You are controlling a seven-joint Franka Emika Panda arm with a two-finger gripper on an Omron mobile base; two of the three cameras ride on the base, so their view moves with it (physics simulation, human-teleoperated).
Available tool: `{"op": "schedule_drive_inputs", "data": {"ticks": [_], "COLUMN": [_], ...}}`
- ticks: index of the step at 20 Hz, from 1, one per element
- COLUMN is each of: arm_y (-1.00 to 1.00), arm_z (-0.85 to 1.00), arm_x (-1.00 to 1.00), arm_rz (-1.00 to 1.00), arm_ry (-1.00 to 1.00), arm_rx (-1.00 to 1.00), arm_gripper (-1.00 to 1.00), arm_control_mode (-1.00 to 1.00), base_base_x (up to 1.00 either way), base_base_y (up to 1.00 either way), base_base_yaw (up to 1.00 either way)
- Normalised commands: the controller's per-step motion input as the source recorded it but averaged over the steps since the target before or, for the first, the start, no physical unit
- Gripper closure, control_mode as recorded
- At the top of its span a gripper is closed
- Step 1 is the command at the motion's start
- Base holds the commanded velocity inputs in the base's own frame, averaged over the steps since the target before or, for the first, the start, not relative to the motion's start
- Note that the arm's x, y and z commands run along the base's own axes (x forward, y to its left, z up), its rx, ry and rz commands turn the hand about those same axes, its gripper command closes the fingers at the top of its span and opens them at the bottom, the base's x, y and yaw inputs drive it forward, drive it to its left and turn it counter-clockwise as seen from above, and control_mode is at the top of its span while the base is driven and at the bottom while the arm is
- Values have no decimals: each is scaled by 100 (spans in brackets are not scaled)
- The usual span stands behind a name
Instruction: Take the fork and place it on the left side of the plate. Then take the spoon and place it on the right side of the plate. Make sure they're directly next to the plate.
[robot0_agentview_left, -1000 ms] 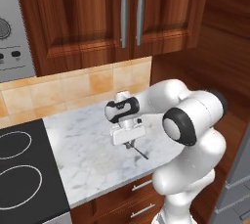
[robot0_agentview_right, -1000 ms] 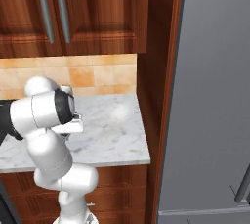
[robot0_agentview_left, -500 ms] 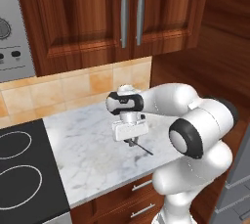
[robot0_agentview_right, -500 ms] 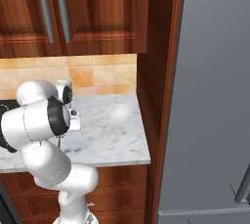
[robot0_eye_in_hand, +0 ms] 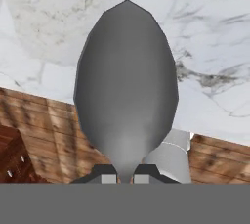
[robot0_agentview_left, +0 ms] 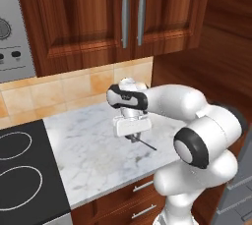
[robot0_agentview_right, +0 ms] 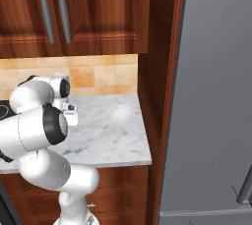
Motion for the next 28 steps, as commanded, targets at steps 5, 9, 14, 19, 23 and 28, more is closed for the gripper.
{"op": "schedule_drive_inputs", "data": {"ticks": [5,9,14,19,23,28], "arm_y": [0,0,0,2,0,0], "arm_z": [27,26,24,5,0,0], "arm_x": [-18,-17,-16,-3,0,0], "arm_rz": [0,0,0,-1,0,0], "arm_ry": [-13,-9,-7,-5,0,0], "arm_rx": [-5,-3,-1,1,0,0], "arm_gripper": [100,100,100,100,100,100], "arm_control_mode": [-100,-100,-100,-100,-100,100], "base_base_x": [0,0,0,0,0,0], "base_base_y": [0,0,0,0,0,0], "base_base_yaw": [0,0,0,0,0,0]}}
